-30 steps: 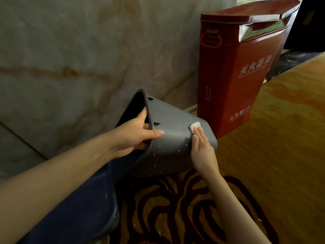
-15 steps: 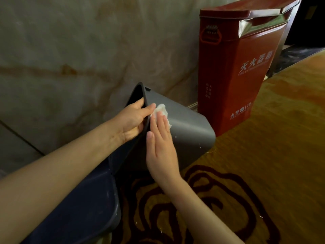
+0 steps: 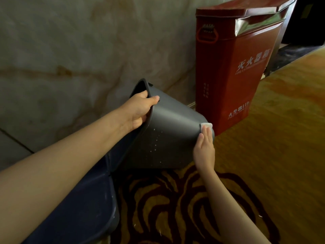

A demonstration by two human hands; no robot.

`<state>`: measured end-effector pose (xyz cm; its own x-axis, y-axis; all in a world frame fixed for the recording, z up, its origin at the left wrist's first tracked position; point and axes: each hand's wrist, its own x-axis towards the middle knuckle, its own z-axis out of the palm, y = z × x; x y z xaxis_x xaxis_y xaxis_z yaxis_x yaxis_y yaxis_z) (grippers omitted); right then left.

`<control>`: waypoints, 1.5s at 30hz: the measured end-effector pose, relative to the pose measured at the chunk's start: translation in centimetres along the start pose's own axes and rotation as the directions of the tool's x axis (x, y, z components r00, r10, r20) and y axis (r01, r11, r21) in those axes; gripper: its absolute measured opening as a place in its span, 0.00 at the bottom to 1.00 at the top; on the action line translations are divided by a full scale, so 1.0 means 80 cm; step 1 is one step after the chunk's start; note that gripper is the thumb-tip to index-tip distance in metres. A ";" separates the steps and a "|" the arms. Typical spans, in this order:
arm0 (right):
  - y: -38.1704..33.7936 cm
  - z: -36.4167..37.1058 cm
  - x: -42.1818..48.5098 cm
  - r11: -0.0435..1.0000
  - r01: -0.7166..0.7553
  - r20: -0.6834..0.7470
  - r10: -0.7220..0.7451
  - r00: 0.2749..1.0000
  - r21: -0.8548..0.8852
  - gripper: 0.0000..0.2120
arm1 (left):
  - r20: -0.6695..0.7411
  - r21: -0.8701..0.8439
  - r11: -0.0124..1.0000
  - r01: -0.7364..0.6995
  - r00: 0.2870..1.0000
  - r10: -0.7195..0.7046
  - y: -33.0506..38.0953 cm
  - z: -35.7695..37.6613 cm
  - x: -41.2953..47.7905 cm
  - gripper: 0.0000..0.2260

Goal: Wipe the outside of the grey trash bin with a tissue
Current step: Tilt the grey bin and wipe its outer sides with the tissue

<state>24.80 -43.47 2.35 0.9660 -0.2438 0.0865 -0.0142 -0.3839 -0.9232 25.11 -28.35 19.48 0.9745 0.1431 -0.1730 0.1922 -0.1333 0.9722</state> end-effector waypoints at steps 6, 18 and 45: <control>-0.042 0.010 -0.012 0.979 0.191 0.026 -0.193 0.981 0.070 0.21 | 0.069 0.007 1.000 0.018 0.997 -0.018 0.012 0.000 0.024 0.15; -0.084 0.021 -0.007 0.895 0.440 0.019 -0.440 0.898 -0.067 0.22 | 0.230 0.593 0.746 -0.302 0.952 0.203 -0.011 -0.024 0.000 0.21; -0.106 0.021 -0.066 0.734 0.670 0.187 -0.647 0.739 -0.109 0.23 | -0.184 0.313 0.938 -0.148 0.960 0.213 -0.006 -0.030 -0.021 0.08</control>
<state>20.22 -37.46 9.09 0.7714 0.2352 0.5912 0.6089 -0.5426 -0.5786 23.13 -26.15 19.66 0.9548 0.2890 0.0698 0.0724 -0.4535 0.8883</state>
